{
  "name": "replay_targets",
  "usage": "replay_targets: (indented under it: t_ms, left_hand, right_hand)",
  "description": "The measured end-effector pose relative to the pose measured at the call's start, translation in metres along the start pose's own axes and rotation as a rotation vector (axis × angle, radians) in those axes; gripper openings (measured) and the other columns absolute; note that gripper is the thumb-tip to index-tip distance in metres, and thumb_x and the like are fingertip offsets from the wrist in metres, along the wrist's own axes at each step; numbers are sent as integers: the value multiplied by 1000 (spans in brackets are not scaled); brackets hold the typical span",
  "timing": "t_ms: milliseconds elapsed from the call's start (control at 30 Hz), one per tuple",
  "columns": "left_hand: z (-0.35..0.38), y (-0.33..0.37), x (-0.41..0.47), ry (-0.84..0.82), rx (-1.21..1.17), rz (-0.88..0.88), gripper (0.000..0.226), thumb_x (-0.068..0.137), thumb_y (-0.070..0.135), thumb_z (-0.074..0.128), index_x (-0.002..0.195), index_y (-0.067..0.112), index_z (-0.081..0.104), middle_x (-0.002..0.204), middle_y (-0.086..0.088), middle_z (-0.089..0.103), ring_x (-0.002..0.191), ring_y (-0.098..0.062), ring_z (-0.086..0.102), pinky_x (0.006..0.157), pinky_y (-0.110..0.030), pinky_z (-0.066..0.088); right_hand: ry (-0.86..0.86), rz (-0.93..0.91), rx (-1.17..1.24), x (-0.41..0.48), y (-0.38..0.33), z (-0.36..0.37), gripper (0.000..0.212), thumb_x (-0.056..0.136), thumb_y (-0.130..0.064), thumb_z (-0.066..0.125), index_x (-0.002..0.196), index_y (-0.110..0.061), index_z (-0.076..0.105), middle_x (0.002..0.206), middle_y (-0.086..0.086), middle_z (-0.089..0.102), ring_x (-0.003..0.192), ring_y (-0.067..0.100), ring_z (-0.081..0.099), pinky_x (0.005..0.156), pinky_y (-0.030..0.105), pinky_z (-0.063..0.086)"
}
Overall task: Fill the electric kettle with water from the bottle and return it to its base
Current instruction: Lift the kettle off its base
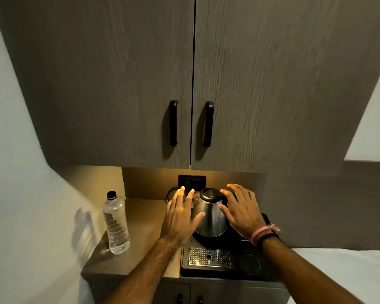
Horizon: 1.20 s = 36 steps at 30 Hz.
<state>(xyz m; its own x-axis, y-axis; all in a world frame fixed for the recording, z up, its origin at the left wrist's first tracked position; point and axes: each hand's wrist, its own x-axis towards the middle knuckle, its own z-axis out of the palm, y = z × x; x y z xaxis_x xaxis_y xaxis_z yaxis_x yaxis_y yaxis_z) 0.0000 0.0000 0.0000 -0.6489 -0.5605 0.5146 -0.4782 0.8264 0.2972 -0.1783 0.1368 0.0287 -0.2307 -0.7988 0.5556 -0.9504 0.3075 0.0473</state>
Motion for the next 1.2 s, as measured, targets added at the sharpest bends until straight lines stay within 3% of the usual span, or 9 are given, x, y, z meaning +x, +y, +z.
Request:
replay_targets:
  t_ms: [167, 300, 500, 633, 767, 900, 967, 1067, 1200]
  left_hand:
    - [45, -9, 31, -148, -33, -83, 85, 90, 67, 45, 156, 22, 16, 162, -8, 21, 150, -23, 18, 117, -45, 26]
    - [67, -10, 58, -253, -182, -227, 103, 80, 70, 60, 157, 20, 13, 162, -6, 23, 149, -21, 20, 118, -46, 28]
    - [89, -7, 75, -395, -387, -464, 133, 62, 65, 81, 157, 13, 5, 160, -8, 29, 147, -27, 27, 116, -44, 32]
    - [101, -4, 77, -368, -503, -560, 141, 54, 62, 87, 157, 17, 2, 161, -8, 28, 147, -28, 26, 116, -45, 31]
    - [104, 0, 77, -331, -591, -607, 143, 50, 60, 89, 157, 18, 3, 160, -7, 31, 146, -28, 28, 116, -48, 32]
    - [104, 0, 75, -285, -637, -605, 140, 51, 55, 91, 157, 18, 7, 160, -6, 29, 147, -28, 27, 116, -48, 31]
    - [106, -2, 74, -277, -682, -625, 141, 51, 52, 93, 157, 17, 7, 161, -7, 27, 147, -29, 25, 116, -48, 29]
    - [109, -5, 73, -287, -737, -656, 139, 49, 52, 93, 156, 15, 13, 159, -7, 29, 146, -29, 27, 114, -47, 32]
    - [112, -6, 71, -292, -847, -684, 128, 48, 48, 95, 150, 21, 21, 145, -4, 47, 134, -26, 44, 105, -42, 42]
  right_hand:
    - [-208, 195, 40, 38, 24, 40, 61, 89, -63, 27, 127, -25, 56, 125, 0, 57, 118, 23, 50, 99, 38, 40]
    - [-426, 383, 199, 69, 32, 63, 60, 88, -69, 40, 127, -26, 54, 127, 4, 57, 120, 26, 48, 102, 43, 36]
    - [-584, 648, 420, 95, 35, 99, 102, 63, -91, 47, 129, -13, 54, 138, 18, 50, 128, 39, 43, 104, 53, 41]
    - [-572, 679, 389, 101, 31, 105, 88, 68, -77, 61, 124, -9, 57, 136, 19, 50, 127, 38, 42, 101, 50, 43]
    - [-512, 636, 373, 99, 30, 106, 60, 73, -67, 59, 88, -10, 64, 111, 16, 61, 107, 34, 52, 85, 42, 47]
    - [-473, 653, 461, 100, 33, 103, 56, 82, -64, 51, 66, -12, 60, 87, 14, 65, 87, 33, 59, 72, 36, 44]
    - [-502, 683, 531, 100, 39, 102, 58, 91, -59, 43, 78, -8, 68, 86, 14, 66, 89, 34, 62, 72, 34, 39]
    - [-476, 772, 646, 96, 54, 101, 51, 102, -41, 36, 119, -3, 64, 114, 23, 65, 109, 39, 59, 77, 33, 34]
    - [-444, 858, 867, 81, 65, 94, 49, 103, -42, 36, 125, -7, 61, 125, 13, 60, 109, 28, 57, 79, 16, 43]
